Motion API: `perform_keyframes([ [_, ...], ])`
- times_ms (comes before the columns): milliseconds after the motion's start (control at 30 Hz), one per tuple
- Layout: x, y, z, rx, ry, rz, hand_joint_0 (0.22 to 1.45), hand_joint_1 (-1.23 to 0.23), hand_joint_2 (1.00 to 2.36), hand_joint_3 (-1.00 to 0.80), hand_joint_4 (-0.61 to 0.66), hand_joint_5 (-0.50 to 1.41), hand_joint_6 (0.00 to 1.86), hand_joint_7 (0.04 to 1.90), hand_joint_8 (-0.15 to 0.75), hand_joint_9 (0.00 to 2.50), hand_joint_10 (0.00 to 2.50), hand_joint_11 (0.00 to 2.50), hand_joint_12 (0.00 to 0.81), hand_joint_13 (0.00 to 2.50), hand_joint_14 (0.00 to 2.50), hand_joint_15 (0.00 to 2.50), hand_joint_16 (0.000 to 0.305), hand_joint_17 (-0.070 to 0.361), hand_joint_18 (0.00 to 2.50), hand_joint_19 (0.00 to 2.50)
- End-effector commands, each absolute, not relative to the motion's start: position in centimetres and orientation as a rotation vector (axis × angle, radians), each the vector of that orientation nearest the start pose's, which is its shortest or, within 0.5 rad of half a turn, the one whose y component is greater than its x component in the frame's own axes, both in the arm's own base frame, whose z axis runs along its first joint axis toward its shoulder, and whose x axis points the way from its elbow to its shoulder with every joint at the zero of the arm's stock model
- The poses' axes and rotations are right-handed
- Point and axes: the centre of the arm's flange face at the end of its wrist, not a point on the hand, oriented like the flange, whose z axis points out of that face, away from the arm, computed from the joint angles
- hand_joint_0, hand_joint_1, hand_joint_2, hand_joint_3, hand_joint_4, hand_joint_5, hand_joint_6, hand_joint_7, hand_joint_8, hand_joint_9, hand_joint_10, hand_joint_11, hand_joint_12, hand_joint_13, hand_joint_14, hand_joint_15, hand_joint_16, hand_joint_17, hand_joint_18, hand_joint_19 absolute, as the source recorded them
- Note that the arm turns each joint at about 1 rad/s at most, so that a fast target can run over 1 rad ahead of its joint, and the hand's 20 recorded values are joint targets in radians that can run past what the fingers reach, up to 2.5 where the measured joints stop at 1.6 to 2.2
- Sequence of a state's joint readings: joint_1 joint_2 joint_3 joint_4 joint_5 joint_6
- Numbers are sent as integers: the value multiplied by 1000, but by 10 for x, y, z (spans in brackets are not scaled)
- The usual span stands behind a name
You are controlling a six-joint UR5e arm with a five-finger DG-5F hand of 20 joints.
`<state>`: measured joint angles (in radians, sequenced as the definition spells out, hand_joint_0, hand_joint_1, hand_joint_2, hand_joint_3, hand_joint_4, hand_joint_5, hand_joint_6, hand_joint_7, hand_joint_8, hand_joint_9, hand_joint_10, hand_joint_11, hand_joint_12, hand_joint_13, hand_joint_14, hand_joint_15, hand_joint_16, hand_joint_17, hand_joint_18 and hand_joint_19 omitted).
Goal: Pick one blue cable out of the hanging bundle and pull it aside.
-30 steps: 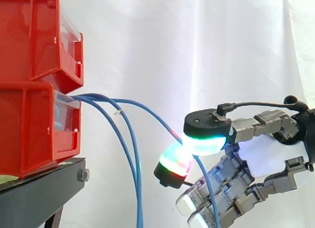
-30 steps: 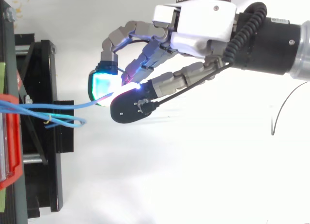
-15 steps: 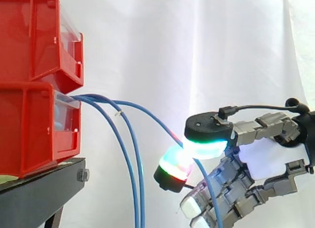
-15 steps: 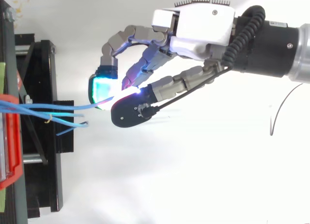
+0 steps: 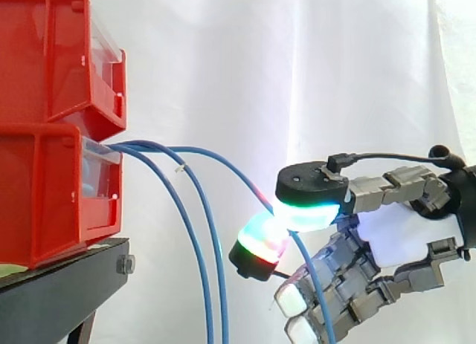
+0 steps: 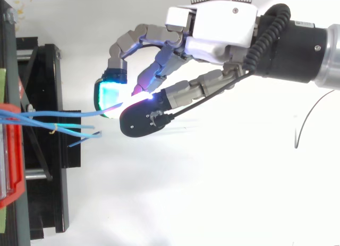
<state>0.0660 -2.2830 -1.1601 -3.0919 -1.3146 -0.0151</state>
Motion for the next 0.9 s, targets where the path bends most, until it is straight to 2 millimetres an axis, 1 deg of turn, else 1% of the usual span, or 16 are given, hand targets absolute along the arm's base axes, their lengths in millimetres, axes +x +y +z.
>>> perform_keyframes([
  [0, 729, -112, 251, 1426, 1267, 905, 557, -829, 1038, 54, -195, -14, 877, 935, 295, 1083, 6, 227, 419, 855, 13, 413, 67, 152, 598, 235],
  [100, 728, -112, 256, 1423, 1263, 909, 560, -830, 1024, 58, -182, -15, 877, 936, 292, 1089, 9, 236, 420, 860, 13, 417, 67, 151, 599, 245],
  [200, 727, -112, 258, 1424, 1262, 910, 562, -830, 1020, 55, -178, -15, 877, 936, 296, 1092, 7, 246, 421, 868, 13, 425, 67, 151, 602, 241],
  [300, 724, -113, 267, 1427, 1262, 906, 562, -829, 1014, 61, -177, -15, 876, 940, 294, 1097, 7, 252, 420, 870, 15, 432, 67, 151, 609, 250],
  [433, 714, -116, 278, 1453, 1282, 877, 562, -828, 1015, 56, -182, -14, 876, 946, 298, 1100, 6, 240, 420, 871, 14, 436, 67, 151, 610, 256],
  [567, 710, -117, 276, 1470, 1308, 854, 565, -826, 1000, 67, -181, -15, 876, 948, 302, 1100, 7, 251, 420, 874, 15, 439, 67, 150, 619, 255],
  [867, 715, -115, 277, 1441, 1287, 876, 565, -826, 1000, 73, -182, -14, 875, 955, 303, 1105, 7, 252, 421, 896, 16, 462, 67, 152, 636, 280],
])
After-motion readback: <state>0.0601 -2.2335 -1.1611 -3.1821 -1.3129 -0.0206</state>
